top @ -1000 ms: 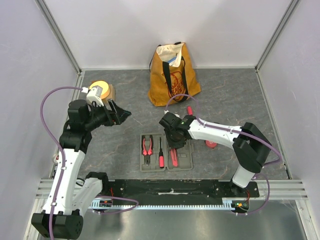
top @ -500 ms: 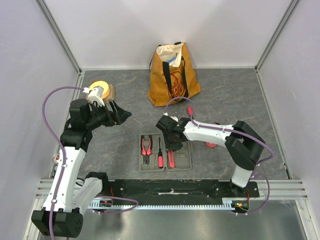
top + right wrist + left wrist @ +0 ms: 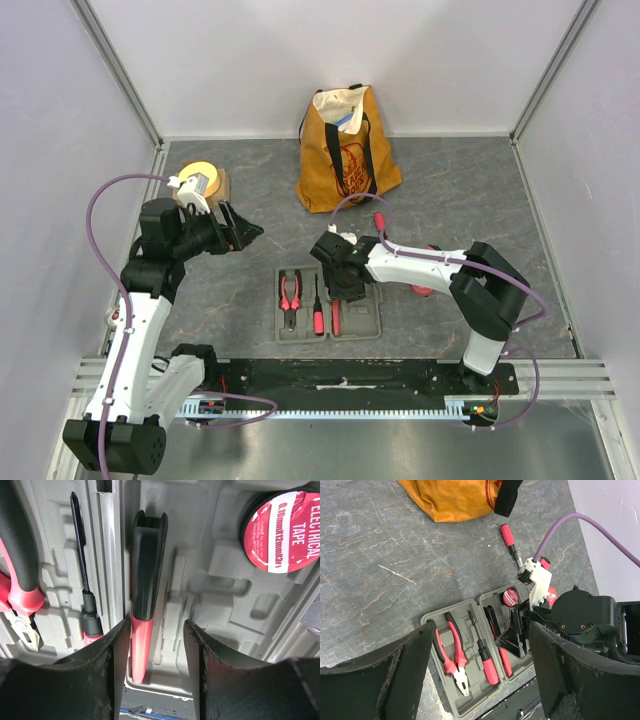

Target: Pack the tool kit

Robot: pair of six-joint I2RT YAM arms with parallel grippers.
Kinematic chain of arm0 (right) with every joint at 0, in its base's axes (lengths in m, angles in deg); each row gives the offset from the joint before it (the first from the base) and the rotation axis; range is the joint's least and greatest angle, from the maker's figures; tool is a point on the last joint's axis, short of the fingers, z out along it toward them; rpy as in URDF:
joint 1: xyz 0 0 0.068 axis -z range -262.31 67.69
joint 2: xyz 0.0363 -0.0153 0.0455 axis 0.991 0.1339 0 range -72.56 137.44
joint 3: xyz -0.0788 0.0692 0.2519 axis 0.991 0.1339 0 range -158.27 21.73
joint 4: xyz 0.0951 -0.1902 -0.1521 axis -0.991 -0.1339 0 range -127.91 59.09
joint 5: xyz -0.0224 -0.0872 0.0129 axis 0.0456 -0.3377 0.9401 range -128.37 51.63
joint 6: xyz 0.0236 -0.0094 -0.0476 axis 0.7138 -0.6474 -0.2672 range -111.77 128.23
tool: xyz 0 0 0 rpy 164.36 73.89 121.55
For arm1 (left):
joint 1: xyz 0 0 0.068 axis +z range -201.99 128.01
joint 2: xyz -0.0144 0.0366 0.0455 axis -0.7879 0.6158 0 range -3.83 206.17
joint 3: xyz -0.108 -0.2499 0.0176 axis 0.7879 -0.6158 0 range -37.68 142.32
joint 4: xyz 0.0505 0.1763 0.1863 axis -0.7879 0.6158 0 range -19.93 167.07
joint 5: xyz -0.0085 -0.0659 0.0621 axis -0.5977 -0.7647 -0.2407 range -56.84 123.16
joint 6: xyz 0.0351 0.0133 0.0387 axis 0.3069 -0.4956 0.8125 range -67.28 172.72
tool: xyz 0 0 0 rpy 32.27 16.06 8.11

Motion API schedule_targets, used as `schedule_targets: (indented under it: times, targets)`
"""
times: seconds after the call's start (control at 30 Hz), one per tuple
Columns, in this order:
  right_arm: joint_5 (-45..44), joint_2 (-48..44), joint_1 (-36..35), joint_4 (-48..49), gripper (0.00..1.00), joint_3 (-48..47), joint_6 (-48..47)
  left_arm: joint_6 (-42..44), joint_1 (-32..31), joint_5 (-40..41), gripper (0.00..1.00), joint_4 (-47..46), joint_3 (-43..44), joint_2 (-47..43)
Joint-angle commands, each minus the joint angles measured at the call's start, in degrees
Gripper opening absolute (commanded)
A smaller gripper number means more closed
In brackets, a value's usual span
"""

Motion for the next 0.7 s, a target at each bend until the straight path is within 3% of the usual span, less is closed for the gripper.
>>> schedule_targets:
  times: [0.0,0.43,0.67]
  targets:
    - [-2.92,-2.01,-0.35,1.76,0.54,-1.71,0.22,-1.89,-0.12,-2.45,0.83,-1.1,-0.09,0.13]
    - [-3.54,-4.04,-0.26,3.43,0.23,0.05,-4.26,-3.82,-0.2,-4.65,0.82,-3.74,-2.2,1.1]
    - [-1.78,-2.03,-0.35,4.05,0.16,0.75,-4.62,-5.22,-0.2,-6.58,0.81,-5.23,-4.22,1.45]
